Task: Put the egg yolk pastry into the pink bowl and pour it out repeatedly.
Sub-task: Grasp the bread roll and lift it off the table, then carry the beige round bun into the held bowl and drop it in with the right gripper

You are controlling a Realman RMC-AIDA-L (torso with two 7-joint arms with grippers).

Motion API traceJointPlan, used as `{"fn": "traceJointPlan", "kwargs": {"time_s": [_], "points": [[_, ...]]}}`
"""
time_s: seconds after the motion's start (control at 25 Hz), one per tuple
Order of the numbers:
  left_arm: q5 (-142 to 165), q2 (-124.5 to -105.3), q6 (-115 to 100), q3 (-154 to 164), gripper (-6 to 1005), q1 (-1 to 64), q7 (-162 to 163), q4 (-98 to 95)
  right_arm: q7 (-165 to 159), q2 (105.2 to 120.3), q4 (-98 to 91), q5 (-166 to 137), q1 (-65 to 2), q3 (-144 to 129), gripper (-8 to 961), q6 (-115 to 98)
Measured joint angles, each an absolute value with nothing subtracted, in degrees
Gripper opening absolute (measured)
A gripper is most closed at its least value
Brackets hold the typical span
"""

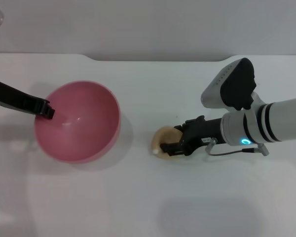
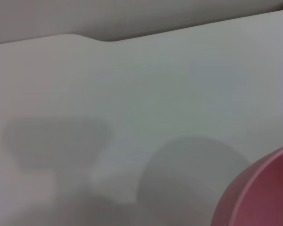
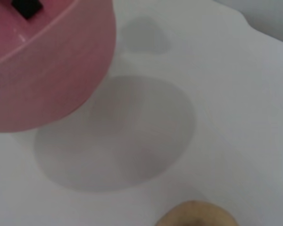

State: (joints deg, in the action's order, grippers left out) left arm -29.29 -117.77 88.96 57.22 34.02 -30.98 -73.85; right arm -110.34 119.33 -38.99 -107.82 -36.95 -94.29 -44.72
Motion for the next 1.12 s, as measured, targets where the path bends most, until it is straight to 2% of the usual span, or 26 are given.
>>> {"fn": "traceJointPlan", "kwargs": {"time_s": [0.2, 0.44, 0.72, 1.12], "points": [[-29.3, -117.77, 88.8, 57.2, 0, 34.0, -30.9, -73.8, -110.4, 119.08, -40.2, -107.8, -36.3, -93.3, 679, -44.6], [-29.2, -117.78, 88.5, 57.4, -1, 34.3, -30.9, -73.5, -110.3, 118.9, -43.1, -107.8, -35.5, -89.8, 522, -45.9], [-29.2, -117.77, 87.1, 61.1, -1, 35.9, -30.8, -70.6, -108.9, 118.58, -59.4, -107.8, -32.0, -81.8, 428, -54.2], [-29.6, -118.34, 82.4, 69.6, 0, 42.4, -28.5, -61.3, -101.0, 118.87, -69.3, -109.5, -33.6, -87.7, 384, -64.0]]}}
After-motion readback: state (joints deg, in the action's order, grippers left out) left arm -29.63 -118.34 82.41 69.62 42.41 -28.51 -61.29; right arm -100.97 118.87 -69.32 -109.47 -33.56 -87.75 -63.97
